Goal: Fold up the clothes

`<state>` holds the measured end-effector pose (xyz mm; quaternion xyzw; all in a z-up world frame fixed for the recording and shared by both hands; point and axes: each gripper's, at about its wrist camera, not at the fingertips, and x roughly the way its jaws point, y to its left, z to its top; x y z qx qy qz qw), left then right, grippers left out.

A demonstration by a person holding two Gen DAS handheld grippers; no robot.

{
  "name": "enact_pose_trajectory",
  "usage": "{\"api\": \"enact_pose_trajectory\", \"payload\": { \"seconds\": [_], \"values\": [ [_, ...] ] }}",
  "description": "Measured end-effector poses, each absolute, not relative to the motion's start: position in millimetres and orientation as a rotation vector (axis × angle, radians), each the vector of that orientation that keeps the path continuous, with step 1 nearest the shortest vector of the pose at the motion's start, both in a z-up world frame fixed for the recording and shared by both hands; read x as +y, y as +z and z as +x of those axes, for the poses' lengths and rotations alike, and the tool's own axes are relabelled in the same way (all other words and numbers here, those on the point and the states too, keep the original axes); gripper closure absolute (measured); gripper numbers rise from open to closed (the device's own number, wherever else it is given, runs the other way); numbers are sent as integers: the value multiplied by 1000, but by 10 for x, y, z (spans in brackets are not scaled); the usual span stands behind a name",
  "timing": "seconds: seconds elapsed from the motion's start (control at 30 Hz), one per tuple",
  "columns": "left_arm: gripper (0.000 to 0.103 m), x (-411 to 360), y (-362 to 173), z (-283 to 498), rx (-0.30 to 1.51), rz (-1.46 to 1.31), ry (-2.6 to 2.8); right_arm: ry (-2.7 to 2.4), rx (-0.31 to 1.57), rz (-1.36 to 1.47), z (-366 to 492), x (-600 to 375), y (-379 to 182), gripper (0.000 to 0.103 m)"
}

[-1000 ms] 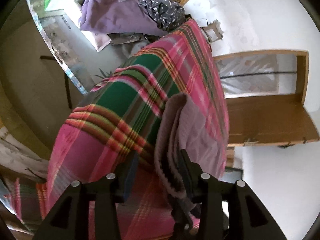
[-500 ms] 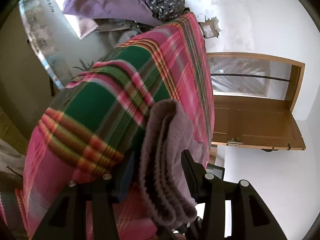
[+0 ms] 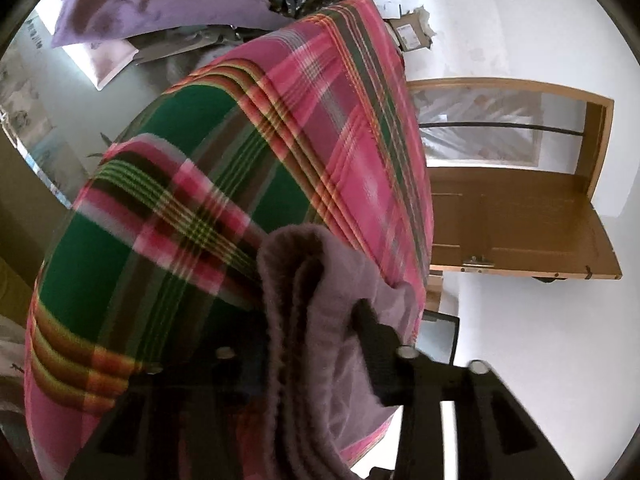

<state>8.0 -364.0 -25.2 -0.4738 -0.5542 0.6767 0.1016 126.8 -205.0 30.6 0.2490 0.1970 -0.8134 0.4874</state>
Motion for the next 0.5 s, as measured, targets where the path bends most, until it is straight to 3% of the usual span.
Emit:
{"api": "enact_pose_trajectory", "payload": {
  "seconds": [0.23, 0.5],
  "values": [
    [85, -3648, -229, 71, -1588, -1337, 2040, -1964, 470, 623, 1263, -2079, 302, 92],
    [87, -3691, -88, 84, -1496, -1299, 2131, -1955, 470, 635, 1254, -2183, 293, 94]
  ]
}}
